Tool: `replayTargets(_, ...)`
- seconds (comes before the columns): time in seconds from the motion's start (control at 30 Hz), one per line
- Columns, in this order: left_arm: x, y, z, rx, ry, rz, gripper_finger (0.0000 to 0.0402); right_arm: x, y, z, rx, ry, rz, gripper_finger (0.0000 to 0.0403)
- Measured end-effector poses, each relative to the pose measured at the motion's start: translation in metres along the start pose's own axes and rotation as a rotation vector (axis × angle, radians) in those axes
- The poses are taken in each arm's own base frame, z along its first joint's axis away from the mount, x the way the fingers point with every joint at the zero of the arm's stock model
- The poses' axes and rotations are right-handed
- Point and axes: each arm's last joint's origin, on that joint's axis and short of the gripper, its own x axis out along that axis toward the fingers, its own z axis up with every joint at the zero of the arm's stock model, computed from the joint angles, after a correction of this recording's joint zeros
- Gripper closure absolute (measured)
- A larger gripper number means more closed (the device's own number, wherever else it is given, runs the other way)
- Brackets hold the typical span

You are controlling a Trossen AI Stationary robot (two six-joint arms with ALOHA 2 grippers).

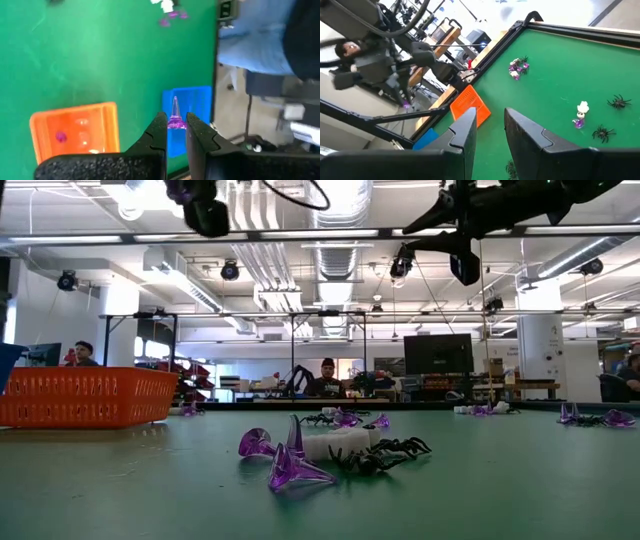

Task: Sort Halloween decoration
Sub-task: Put the violet witch hat toy into the orange bin

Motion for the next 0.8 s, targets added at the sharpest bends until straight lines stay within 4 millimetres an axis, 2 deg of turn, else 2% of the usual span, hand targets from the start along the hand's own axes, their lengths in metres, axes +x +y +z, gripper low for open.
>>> replayTargets(0.17,0.014,0.009,-0.031,-0.068,-0.060,0.090,0.0394,0.000,0.000,0.000,0.026,-0.001,0.001,0.0310)
replayTargets(0.37,0.039,0.025,-0.060,-0.142,-0.120,0.144,0.0392,0.000,0.000,0.000,0.027,-0.003,0.002,0.0310)
replayTargets(0.8,0.095,0.062,-0.097,-0.256,-0.054,0.259,0.0390,0.000,0.000,0.000,0.026,-0.003,0.002,0.0310)
